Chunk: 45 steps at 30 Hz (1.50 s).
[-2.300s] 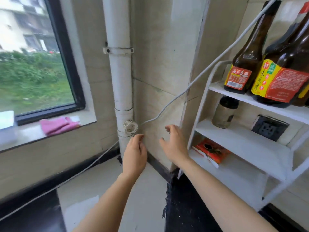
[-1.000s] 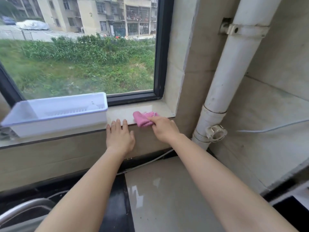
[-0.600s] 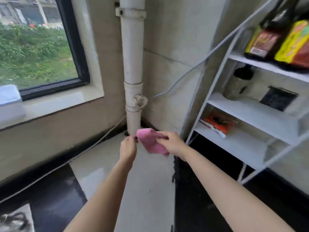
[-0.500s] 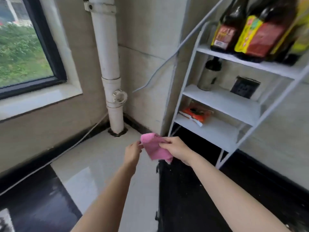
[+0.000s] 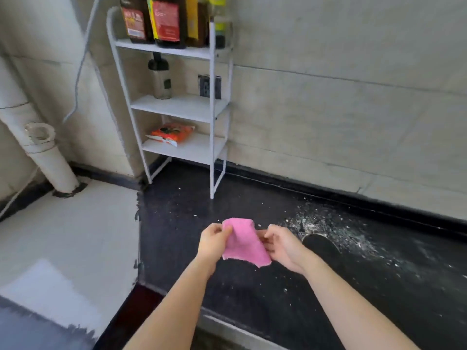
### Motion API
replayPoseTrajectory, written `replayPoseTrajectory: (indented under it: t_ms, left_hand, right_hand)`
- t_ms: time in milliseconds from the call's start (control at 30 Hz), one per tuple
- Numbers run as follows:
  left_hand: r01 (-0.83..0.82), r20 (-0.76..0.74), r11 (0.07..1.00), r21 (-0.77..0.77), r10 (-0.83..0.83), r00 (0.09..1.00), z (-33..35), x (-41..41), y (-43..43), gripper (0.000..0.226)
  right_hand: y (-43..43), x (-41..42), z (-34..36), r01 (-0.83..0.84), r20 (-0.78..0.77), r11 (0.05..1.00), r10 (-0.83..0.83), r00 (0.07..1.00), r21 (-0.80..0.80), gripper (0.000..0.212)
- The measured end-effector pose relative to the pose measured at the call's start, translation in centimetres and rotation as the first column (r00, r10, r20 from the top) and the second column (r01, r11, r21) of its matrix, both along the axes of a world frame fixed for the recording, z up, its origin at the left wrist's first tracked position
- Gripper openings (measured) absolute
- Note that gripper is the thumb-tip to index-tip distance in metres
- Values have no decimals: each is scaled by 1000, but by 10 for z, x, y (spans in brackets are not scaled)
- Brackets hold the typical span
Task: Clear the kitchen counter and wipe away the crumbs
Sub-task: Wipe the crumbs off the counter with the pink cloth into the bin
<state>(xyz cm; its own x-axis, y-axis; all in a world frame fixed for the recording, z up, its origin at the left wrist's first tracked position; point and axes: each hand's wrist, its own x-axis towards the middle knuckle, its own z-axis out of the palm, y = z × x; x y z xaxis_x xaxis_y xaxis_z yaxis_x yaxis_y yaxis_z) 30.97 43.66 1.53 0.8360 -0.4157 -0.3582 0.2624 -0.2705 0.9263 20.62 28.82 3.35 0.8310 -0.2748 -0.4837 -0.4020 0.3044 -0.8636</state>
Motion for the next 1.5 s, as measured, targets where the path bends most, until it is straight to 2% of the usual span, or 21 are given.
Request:
replayPoseTrajectory:
  t_ms: [33,100,233,300,400,467,567,667,767,800,833,867,900,1033,1133,1233,1300,1333,1367,1433,1500]
  left_hand:
    - [47,-7,999,3,-47,999,-1,-23,-14,19]
    - [148,-11,989,7,-148,989,-2,-62,-36,21]
    - [356,-76,934,13,-354,932,-3,-131,-86,29]
    - [395,-134,919,3,-391,911,-2,-160,-111,27]
    - [382,-268,918,-109,-397,878,1,-200,-146,26]
    - [405,-285,906,-122,-423,860,0,-221,-164,22]
    - [470,-178,882,-32,-468,866,-3,-252,-191,19]
    - [505,-57,863,12,-503,862,-10,-272,-214,18]
    - [548,3,835,49,-549,836,-18,-287,-242,16]
    - [557,15,828,67,-559,829,-21,-290,-251,16]
    - [571,18,817,86,-574,819,-26,-293,-265,17]
    - [580,18,807,112,-585,811,-29,-295,-277,19]
    - [584,13,800,135,-591,807,-32,-296,-287,21]
    - [611,-11,772,177,-619,785,-46,-294,-331,32]
    - [718,-34,690,95,-719,695,-50,-288,-353,20]
    - [877,-153,480,-22,-869,472,-56,-283,-373,21]
    - [952,-168,304,18,-938,303,-59,-284,-384,27]
    - [965,-140,252,73,-955,260,-60,-287,-386,21]
    - [961,-111,250,116,-959,262,-63,-291,-392,13]
    - [933,-121,344,103,-927,355,-69,-305,-411,9]
    - [887,-243,461,-23,-863,442,-71,-323,-428,10]
  right_hand:
    - [-12,-30,-2,51,3,999,-51,999,11,24]
    - [-31,-79,-4,79,-7,992,-80,997,-98,29]
    - [-58,-171,-6,87,-54,909,-120,991,-407,13]
    - [-69,-211,-8,154,-55,887,-197,979,-435,8]
    - [-83,-265,-11,322,-68,894,-359,931,-313,20]
    - [-88,-290,-13,398,-79,896,-419,904,-196,24]
    - [-95,-318,-20,490,-79,866,-498,864,-94,23]
    - [-106,-335,-27,618,-90,786,-615,783,4,21]
    - [-121,-348,-32,659,-51,745,-658,751,102,20]
    - [-127,-351,-34,664,-24,744,-664,747,71,30]
    - [-137,-355,-37,677,0,736,-677,736,-3,51]
    - [-145,-357,-39,672,19,733,-674,739,-105,72]
    - [-154,-358,-40,647,33,731,-657,753,-216,80]
    - [-195,-353,-46,493,-58,716,-593,803,-495,48]
    - [-218,-354,-50,423,-145,736,-569,809,-529,62]
    - [-246,-361,-56,312,-209,729,-528,823,-609,28]
    - [-268,-371,-61,277,-253,721,-533,808,-635,9]
    - [-274,-375,-62,296,-261,717,-556,789,-631,6]
    - [-283,-379,-64,372,-247,719,-597,764,-587,8]
    - [-306,-387,-69,623,-155,697,-701,696,-355,13]
    - [-321,-389,-73,788,-91,614,-789,608,-54,17]
